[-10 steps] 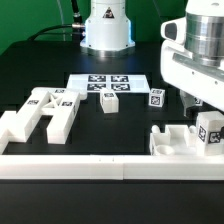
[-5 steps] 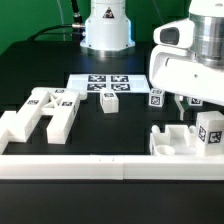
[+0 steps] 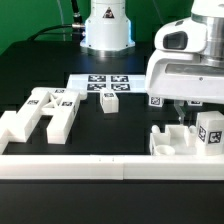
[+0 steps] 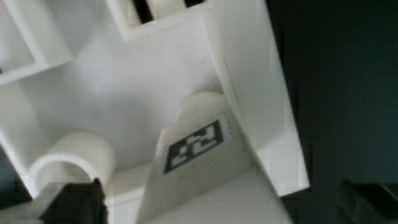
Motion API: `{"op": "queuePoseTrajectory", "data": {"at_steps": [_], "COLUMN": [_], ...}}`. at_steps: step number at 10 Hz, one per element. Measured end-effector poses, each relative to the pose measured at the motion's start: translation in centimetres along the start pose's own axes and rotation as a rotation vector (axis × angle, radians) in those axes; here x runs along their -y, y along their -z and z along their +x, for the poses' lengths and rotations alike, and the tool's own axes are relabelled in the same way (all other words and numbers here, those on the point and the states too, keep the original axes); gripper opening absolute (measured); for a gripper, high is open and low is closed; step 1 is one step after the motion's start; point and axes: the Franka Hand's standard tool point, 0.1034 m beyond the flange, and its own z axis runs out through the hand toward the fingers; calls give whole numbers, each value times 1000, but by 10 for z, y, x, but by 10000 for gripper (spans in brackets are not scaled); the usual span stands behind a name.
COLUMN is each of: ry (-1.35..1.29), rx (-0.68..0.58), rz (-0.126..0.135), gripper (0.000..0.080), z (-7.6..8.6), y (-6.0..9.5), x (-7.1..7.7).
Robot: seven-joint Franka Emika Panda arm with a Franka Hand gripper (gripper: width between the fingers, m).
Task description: Assemble chair
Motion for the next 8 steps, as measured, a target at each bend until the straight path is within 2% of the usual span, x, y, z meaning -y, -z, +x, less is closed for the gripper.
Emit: {"op": "queuePoseTrajectory", "data": {"at_steps": [4,6,7,8], "ry": [270,260,259,237], "rx": [-4,-4,-3,-3], "rz": [-1,-1,-1,-1], "gripper": [649,388,289,289], "z": [3,3,3,3], "y": [0,-1,-1,-1], "x": [-5,-5,-5,-5]}}
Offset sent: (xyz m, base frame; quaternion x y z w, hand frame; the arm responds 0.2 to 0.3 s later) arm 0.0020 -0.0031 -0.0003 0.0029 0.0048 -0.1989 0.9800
